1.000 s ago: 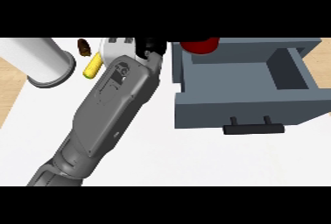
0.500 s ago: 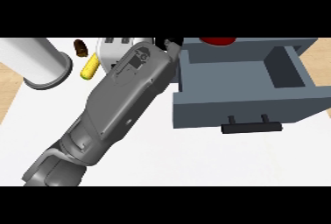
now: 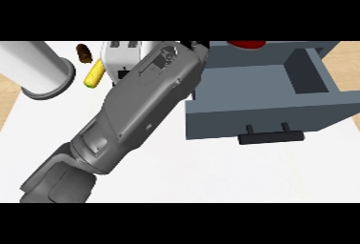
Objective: Pick up the can, place it into the drawer and close the drawer
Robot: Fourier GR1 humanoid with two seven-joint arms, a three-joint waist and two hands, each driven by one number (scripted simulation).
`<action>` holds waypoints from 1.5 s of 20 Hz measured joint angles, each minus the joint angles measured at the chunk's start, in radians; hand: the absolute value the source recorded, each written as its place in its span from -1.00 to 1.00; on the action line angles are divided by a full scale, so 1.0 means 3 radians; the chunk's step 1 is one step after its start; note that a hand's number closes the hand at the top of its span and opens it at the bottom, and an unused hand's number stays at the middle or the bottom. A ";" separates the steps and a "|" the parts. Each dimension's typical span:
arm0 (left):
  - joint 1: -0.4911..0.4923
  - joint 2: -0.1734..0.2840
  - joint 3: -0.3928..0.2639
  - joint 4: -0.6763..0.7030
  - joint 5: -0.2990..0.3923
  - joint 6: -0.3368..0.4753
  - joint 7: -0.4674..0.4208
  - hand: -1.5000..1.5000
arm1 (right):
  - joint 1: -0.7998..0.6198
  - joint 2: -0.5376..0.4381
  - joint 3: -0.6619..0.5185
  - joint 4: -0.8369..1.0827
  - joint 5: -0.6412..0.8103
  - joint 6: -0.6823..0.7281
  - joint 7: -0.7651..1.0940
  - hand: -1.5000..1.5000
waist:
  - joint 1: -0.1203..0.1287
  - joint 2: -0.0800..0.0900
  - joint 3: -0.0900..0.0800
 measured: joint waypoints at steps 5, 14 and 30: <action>-0.0065 0.0000 -0.0143 0.0210 0.0236 0.0017 -0.0092 1.00 | -0.0043 0.0005 0.0032 -0.0038 0.0026 -0.0038 0.0049 -1.00 | -0.0030 0.0010 0.0001; -0.0050 0.0000 -0.0562 0.0398 0.0524 0.0211 -0.0212 -1.00 | -0.0127 -0.0089 0.0038 0.0028 -0.0003 -0.0043 0.0069 -1.00 | -0.0087 0.0022 0.0003; -0.0004 0.0000 -0.0852 0.0512 0.0965 0.0443 -0.0516 -1.00 | -0.0224 -0.0086 0.0065 0.0008 0.0065 -0.0065 0.0093 -1.00 | -0.0103 0.0033 0.0002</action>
